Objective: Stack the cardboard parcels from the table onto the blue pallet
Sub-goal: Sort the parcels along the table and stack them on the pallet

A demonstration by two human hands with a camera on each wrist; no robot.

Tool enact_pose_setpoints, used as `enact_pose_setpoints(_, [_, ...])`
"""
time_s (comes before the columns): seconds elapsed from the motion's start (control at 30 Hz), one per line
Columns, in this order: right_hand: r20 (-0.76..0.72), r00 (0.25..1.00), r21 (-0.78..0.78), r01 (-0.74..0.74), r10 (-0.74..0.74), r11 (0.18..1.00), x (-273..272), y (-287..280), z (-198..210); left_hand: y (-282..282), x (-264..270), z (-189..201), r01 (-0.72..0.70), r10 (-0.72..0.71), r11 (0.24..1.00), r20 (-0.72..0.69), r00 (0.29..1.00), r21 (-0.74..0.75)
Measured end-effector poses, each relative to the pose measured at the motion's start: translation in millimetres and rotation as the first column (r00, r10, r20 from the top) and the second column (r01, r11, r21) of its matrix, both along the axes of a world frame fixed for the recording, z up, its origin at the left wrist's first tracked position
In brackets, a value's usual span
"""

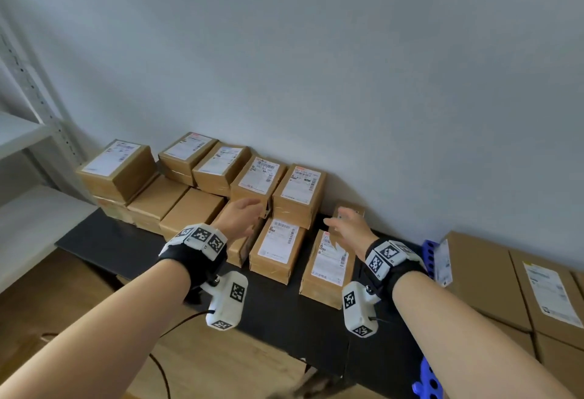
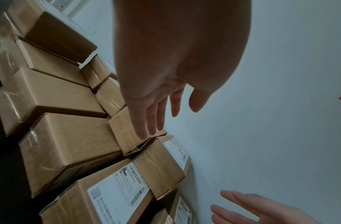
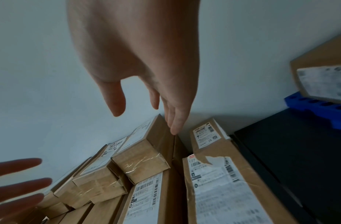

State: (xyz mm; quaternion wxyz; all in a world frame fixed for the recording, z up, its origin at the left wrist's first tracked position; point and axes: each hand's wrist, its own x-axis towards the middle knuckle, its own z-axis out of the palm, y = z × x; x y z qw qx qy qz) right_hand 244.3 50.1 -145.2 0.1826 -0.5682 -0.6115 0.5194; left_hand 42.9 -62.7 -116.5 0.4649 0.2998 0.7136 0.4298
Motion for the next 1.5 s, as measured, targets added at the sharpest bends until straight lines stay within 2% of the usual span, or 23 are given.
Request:
enact_pose_setpoints(0.3, [-0.001, 0.999, -0.061, -0.041, 0.041, 0.997, -60, 55, -22, 62, -31, -11, 0.016, -0.016, 1.0, 0.042, 0.999, -0.004])
enact_pose_setpoints(0.5, [-0.078, 0.995, -0.087, 0.053, -0.06, 0.995, -83, 78, -32, 98, -42, -13, 0.022, -0.022, 1.0, 0.058, 0.998, 0.003])
enact_pose_setpoints(0.73, [-0.076, 0.994, -0.142, 0.073, -0.084, 0.987, -82, 86, -48, 120, -37, -17, 0.06, -0.06, 0.998, 0.057, 0.997, 0.005])
enact_pose_setpoints(0.93, [-0.157, 0.983, -0.171, 0.071, -0.099, 0.983, -73, 88, -58, 132, -36, -24, 0.103, -0.104, 0.994, -0.052, 0.993, -0.022])
enact_pose_setpoints(1.17, [-0.246, 0.962, -0.19, 0.069, -0.116, 0.979, -65, 90, -57, 147, -22, -28, 0.136, -0.138, 0.989, -0.047, 0.989, -0.053])
enact_pose_setpoints(1.33, [-0.258, 0.96, -0.186, 0.059, -0.106, 0.981, -60, 88, -56, 154, -17, -45, 0.162, -0.164, 0.981, -0.009, 0.986, -0.105])
enact_pose_setpoints(1.5, [-0.233, 0.968, -0.18, 0.046, -0.088, 0.983, -61, 86, -54, 157, -20, -66, 0.174, -0.186, 0.975, -0.078, 0.979, -0.14])
